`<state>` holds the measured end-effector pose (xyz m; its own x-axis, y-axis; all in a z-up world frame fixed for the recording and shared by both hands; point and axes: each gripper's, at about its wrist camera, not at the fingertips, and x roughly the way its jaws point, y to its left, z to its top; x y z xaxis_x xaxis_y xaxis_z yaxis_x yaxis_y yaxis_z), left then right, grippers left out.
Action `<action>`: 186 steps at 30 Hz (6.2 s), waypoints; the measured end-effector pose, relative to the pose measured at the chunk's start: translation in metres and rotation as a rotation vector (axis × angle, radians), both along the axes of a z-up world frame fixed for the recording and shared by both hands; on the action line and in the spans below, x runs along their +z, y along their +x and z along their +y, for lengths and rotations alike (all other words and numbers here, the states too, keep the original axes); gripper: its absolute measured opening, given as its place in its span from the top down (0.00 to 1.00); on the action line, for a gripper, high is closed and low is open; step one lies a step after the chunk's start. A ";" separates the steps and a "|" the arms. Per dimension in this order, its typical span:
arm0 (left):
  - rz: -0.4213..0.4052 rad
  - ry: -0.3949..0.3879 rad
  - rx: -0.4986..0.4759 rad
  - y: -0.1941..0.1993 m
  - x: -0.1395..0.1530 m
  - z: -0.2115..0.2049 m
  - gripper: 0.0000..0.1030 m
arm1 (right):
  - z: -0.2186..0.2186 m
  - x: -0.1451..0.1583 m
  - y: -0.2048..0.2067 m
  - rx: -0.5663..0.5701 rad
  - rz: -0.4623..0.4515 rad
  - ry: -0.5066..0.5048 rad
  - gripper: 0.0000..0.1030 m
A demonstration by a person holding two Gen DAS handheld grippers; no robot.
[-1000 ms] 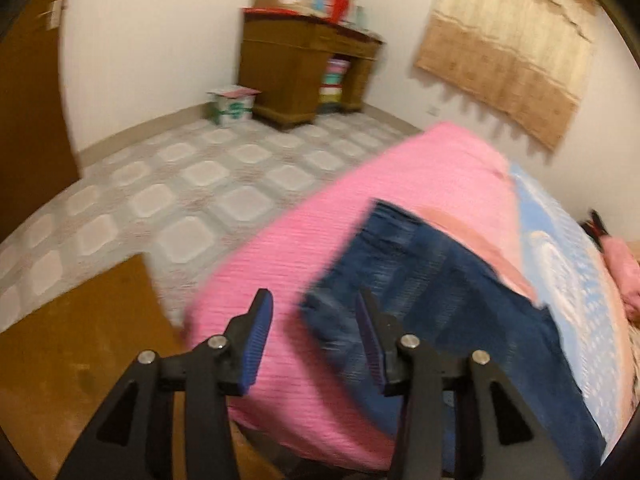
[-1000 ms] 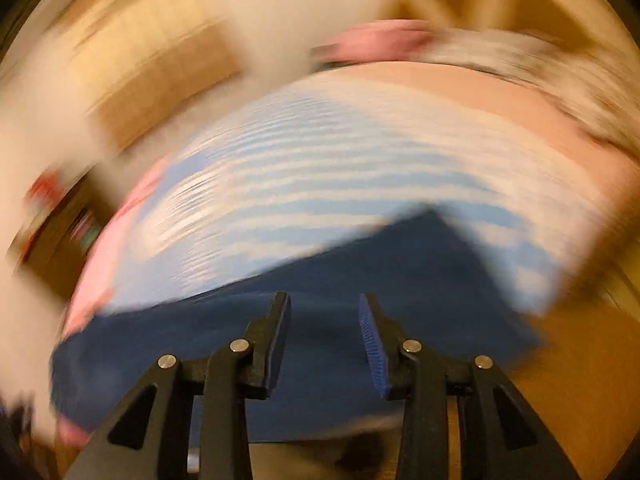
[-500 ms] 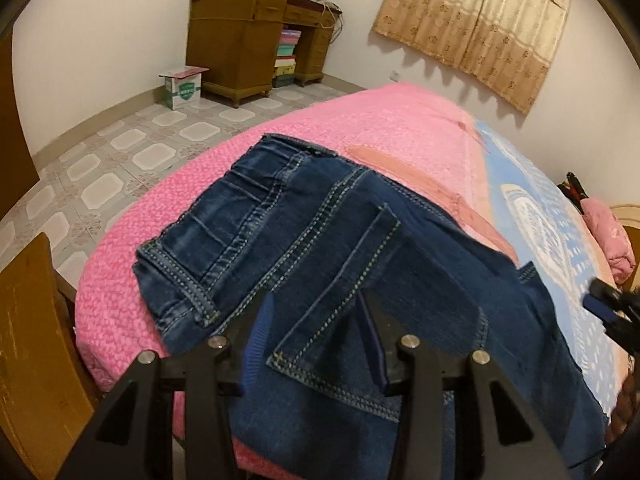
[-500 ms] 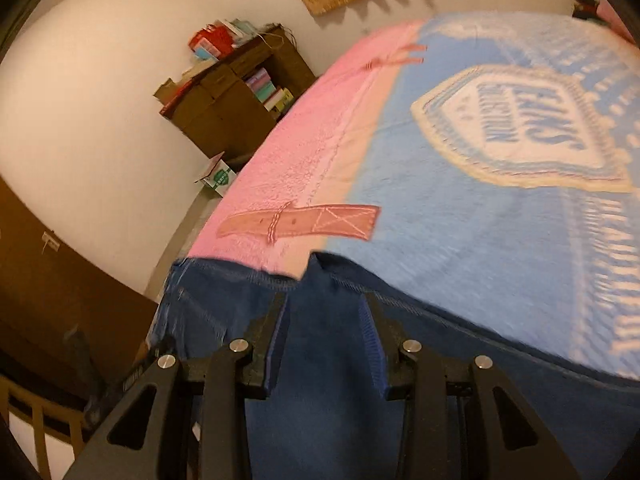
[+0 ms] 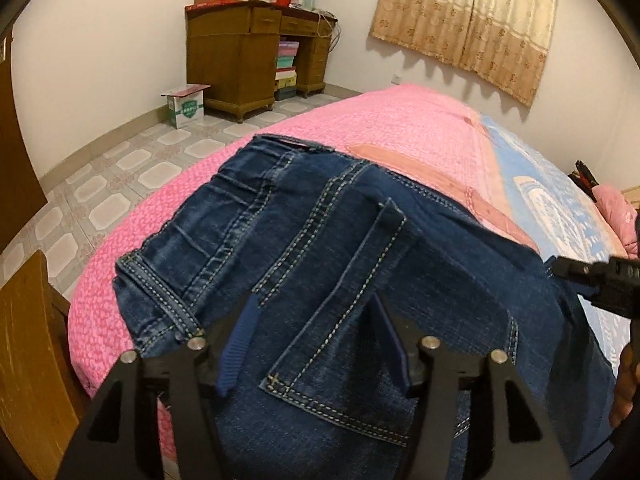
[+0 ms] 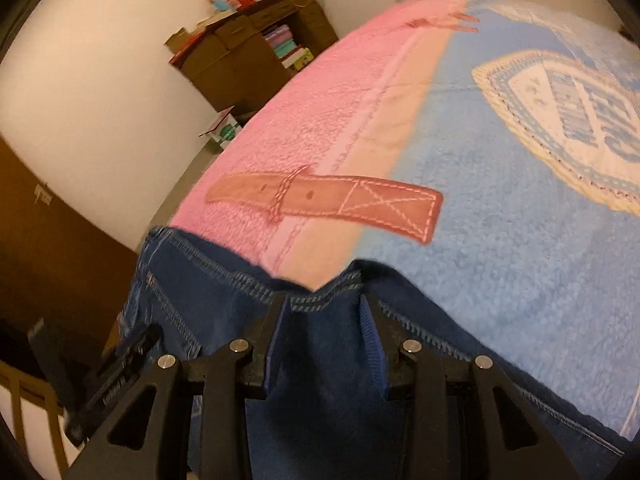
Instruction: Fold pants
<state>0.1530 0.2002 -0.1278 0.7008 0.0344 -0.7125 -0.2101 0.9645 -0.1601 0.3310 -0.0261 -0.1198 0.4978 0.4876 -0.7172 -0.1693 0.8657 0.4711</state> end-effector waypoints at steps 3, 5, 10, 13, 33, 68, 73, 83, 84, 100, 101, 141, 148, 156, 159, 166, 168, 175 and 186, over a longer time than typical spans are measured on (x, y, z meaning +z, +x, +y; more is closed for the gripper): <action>-0.002 0.006 -0.008 0.001 0.001 0.001 0.40 | 0.001 -0.006 0.004 0.022 0.024 -0.013 0.88; -0.006 -0.002 -0.006 0.002 0.002 0.004 0.40 | -0.004 -0.003 -0.001 0.037 0.005 -0.015 0.95; -0.007 0.040 0.015 0.007 0.003 0.002 0.30 | -0.044 0.021 0.009 -0.129 -0.070 0.144 1.00; 0.002 0.057 0.016 0.012 -0.002 0.001 0.26 | -0.055 0.022 0.025 -0.213 -0.100 0.162 1.00; -0.036 -0.017 0.034 0.000 0.012 0.019 0.25 | -0.051 0.001 -0.001 -0.086 0.020 0.257 0.98; 0.021 0.272 -0.013 0.027 -0.014 -0.033 0.00 | -0.005 -0.028 0.039 -0.168 0.024 -0.113 0.96; 0.019 0.242 -0.012 0.018 0.006 -0.024 0.00 | -0.036 0.006 0.025 -0.290 -0.053 0.013 0.90; -0.042 0.167 0.000 -0.016 0.025 -0.015 0.00 | -0.027 0.037 -0.102 -0.167 -0.182 -0.118 0.90; -0.030 0.172 -0.023 -0.016 0.024 -0.023 0.00 | -0.019 0.027 -0.109 -0.138 -0.158 -0.136 0.90; 0.000 0.264 -0.182 -0.034 0.035 -0.098 0.00 | -0.288 -0.026 -0.226 -0.565 0.058 -0.165 0.93; -0.004 0.269 -0.194 -0.035 0.038 -0.106 0.00 | -0.309 -0.025 -0.238 -0.620 0.070 -0.208 0.93; 0.046 0.200 -0.365 -0.061 0.072 -0.227 0.00 | -0.498 -0.052 -0.479 -0.901 0.040 0.424 0.55; 0.045 0.217 -0.374 -0.064 0.073 -0.235 0.00 | -0.494 -0.054 -0.464 -0.858 0.090 0.359 0.59; 0.052 0.212 -0.370 -0.066 0.073 -0.234 0.00 | -0.477 -0.067 -0.439 -0.782 0.169 0.251 0.92; 0.045 0.216 -0.369 -0.066 0.075 -0.233 0.00 | -0.470 -0.048 -0.436 -0.786 0.107 0.249 0.95; 0.046 0.171 -0.342 -0.065 0.078 -0.227 0.00 | -0.481 0.068 -0.457 -0.820 -0.295 0.267 0.96; 0.038 0.171 -0.337 -0.067 0.078 -0.226 0.00 | -0.482 0.095 -0.465 -0.820 -0.407 0.191 0.97; 0.059 0.192 -0.344 -0.069 0.067 -0.233 0.00 | -0.511 0.018 -0.432 -0.877 -0.241 -0.044 0.94; 0.066 0.197 -0.371 -0.069 0.059 -0.243 0.00 | -0.539 0.011 -0.489 -1.084 -0.244 -0.038 0.93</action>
<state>0.0842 -0.0424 -0.0686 0.6444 -0.0717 -0.7613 0.1539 0.9874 0.0373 -0.1580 -0.5654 -0.1092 0.7767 -0.3117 -0.5474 0.6017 0.6243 0.4983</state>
